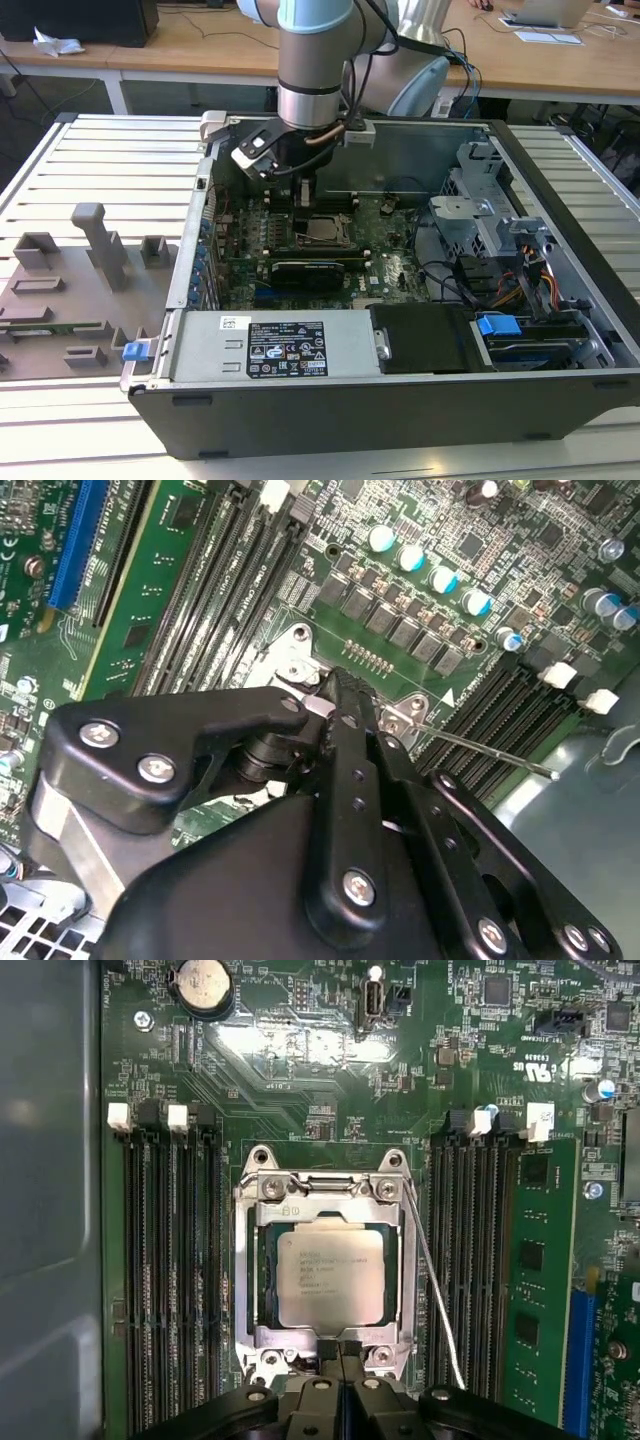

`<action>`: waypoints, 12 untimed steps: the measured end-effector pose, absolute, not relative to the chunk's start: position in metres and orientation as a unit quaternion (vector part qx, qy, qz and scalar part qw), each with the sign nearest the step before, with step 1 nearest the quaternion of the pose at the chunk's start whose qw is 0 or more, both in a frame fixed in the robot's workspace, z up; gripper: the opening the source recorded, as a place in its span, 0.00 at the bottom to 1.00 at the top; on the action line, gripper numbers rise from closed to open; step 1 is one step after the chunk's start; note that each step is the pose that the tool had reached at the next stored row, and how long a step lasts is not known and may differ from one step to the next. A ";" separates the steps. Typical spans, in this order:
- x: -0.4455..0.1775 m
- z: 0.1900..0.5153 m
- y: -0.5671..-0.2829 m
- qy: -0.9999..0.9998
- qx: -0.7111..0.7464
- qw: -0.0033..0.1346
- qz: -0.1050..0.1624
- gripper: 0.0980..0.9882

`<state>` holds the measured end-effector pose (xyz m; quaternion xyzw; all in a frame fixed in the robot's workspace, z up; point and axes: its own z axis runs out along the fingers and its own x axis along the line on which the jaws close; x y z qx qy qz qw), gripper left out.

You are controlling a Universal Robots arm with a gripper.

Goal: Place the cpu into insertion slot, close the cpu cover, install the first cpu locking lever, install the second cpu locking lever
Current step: 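Close the cpu cover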

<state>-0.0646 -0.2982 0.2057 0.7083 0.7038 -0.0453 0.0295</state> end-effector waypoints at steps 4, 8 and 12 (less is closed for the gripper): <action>-0.058 0.205 -0.298 0.704 0.708 0.029 -0.045 0.01; -0.048 0.205 -0.298 0.704 0.708 0.029 -0.045 0.01; -0.030 0.205 -0.298 0.704 0.708 0.029 -0.045 0.01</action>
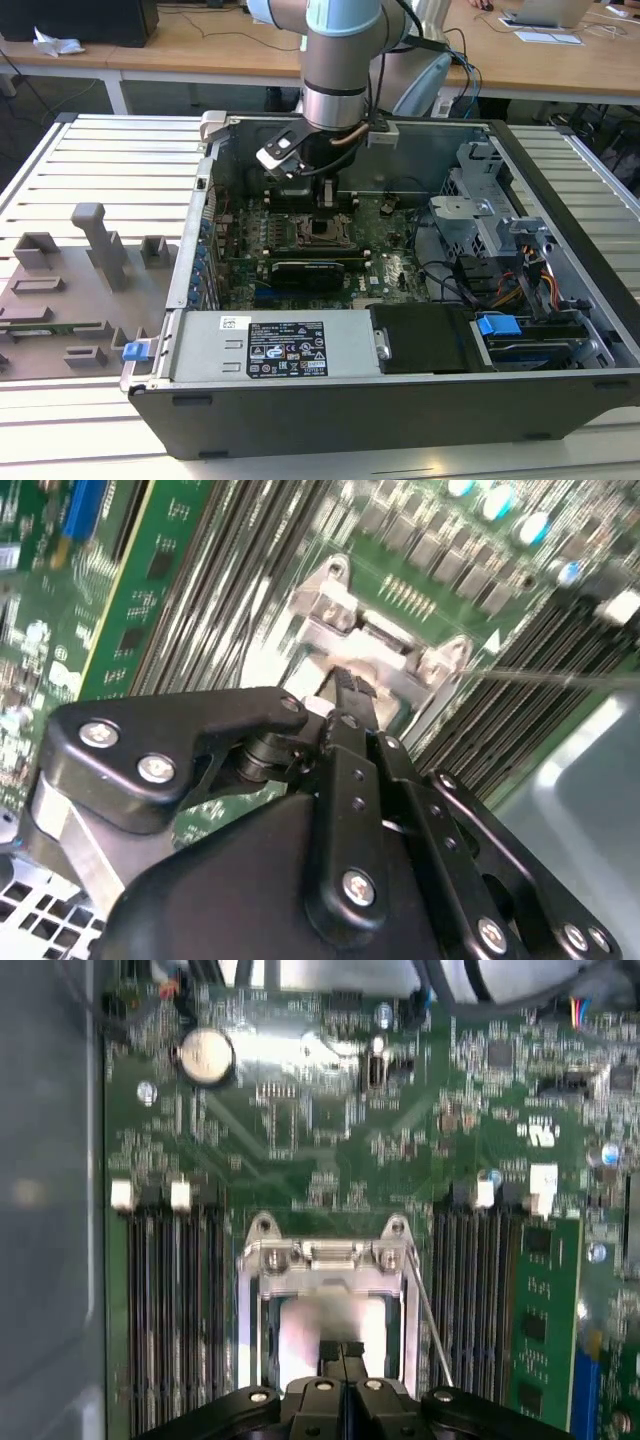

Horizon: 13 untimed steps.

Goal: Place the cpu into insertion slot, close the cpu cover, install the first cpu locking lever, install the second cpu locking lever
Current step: 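Close the cpu cover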

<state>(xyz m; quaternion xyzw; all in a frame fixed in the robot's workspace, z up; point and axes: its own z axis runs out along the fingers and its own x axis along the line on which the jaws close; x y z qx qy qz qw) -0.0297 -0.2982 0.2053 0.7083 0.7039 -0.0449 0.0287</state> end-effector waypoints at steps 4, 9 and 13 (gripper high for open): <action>-0.025 0.214 -0.298 0.704 0.708 0.029 -0.045 0.01; -0.025 0.235 -0.298 0.704 0.708 0.029 -0.045 0.01; -0.025 0.248 -0.298 0.704 0.708 0.029 -0.045 0.01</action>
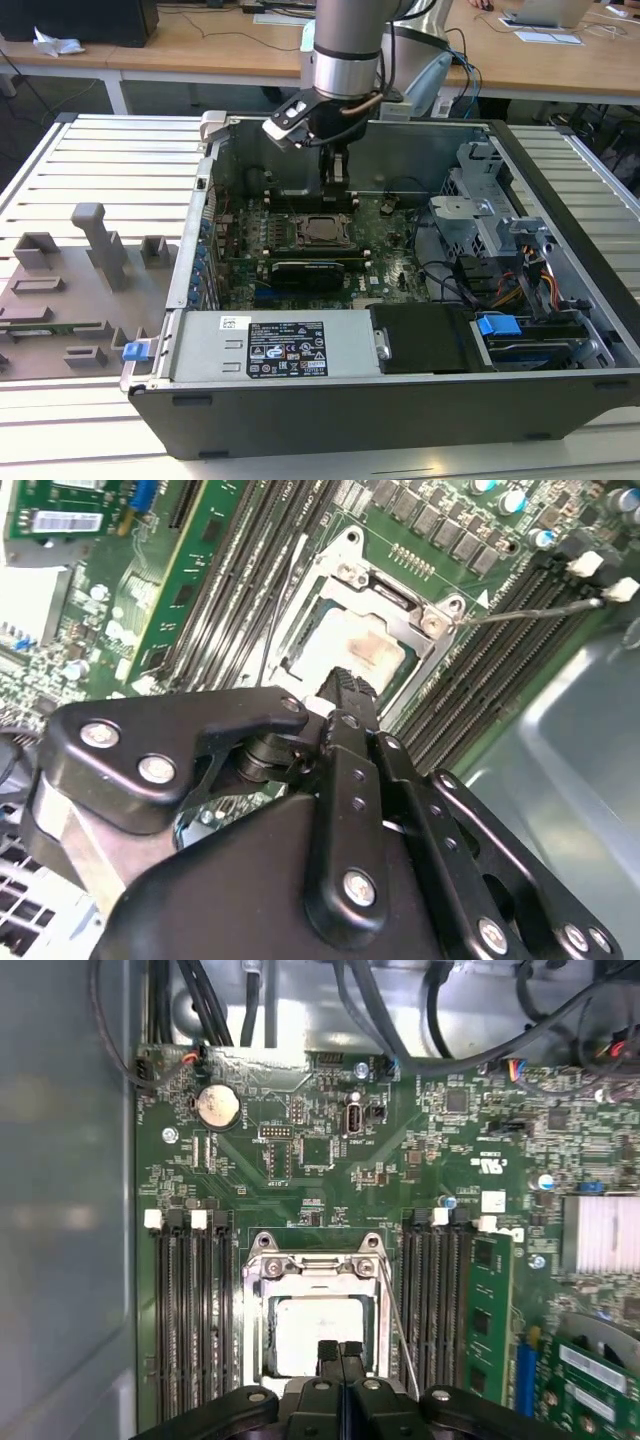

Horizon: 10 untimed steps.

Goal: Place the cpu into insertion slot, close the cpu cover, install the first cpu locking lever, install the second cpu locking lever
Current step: 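Close the cpu cover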

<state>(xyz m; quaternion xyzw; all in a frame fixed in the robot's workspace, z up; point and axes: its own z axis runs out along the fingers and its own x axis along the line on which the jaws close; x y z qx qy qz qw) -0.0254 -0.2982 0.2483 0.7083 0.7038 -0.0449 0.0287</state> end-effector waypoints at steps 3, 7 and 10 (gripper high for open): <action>-0.025 0.258 -0.298 0.704 0.708 0.029 -0.045 0.01; -0.025 0.272 -0.298 0.704 0.708 0.029 -0.045 0.01; -0.025 0.280 -0.298 0.704 0.708 0.029 -0.045 0.01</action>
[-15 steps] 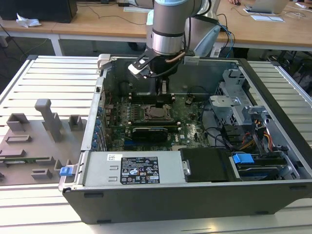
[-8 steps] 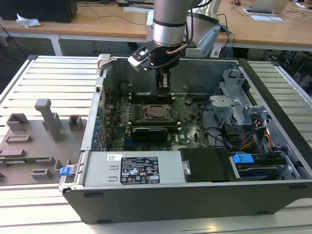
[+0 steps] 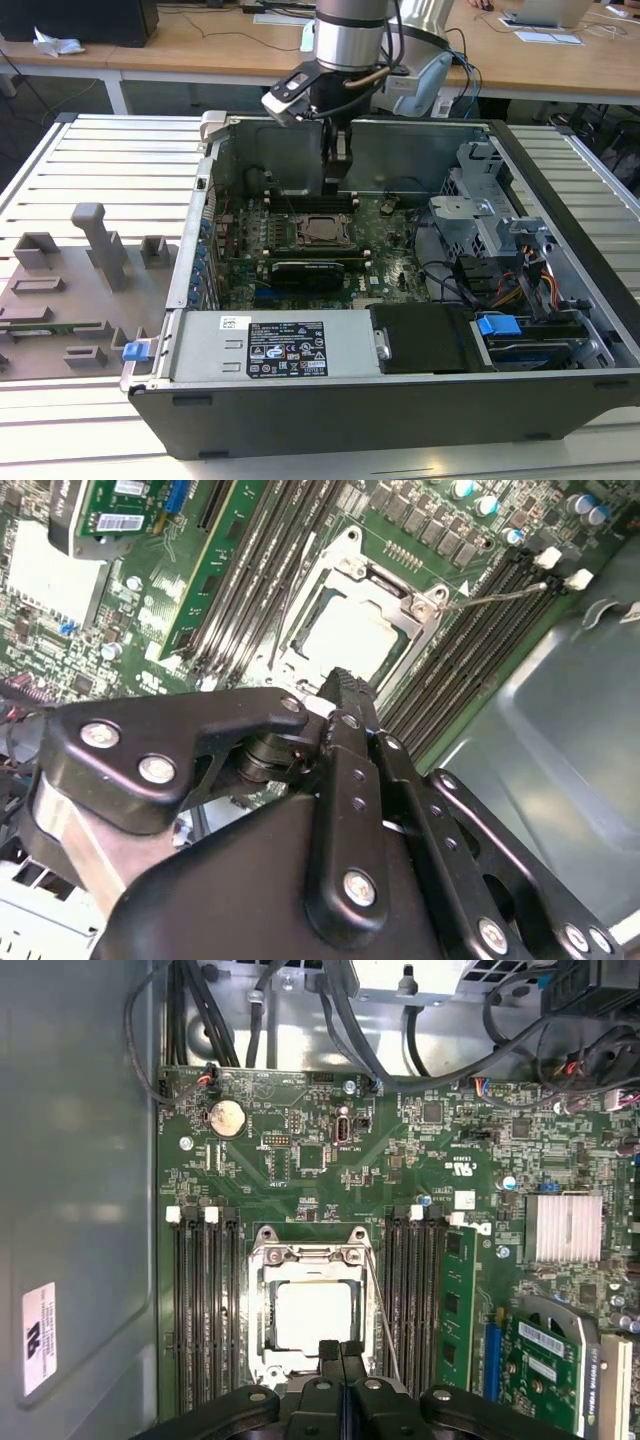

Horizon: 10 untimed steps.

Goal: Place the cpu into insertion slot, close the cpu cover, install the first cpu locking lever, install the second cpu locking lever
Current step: 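Close the cpu cover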

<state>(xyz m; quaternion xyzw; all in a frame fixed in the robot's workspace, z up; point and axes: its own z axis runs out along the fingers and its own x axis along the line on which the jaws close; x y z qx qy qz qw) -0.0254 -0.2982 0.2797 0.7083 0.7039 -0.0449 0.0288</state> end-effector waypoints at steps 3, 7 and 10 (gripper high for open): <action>-0.025 0.280 -0.298 0.704 0.708 0.029 -0.045 0.01; -0.025 0.281 -0.298 0.704 0.708 0.029 -0.045 0.01; -0.025 0.281 -0.298 0.704 0.708 0.029 -0.045 0.01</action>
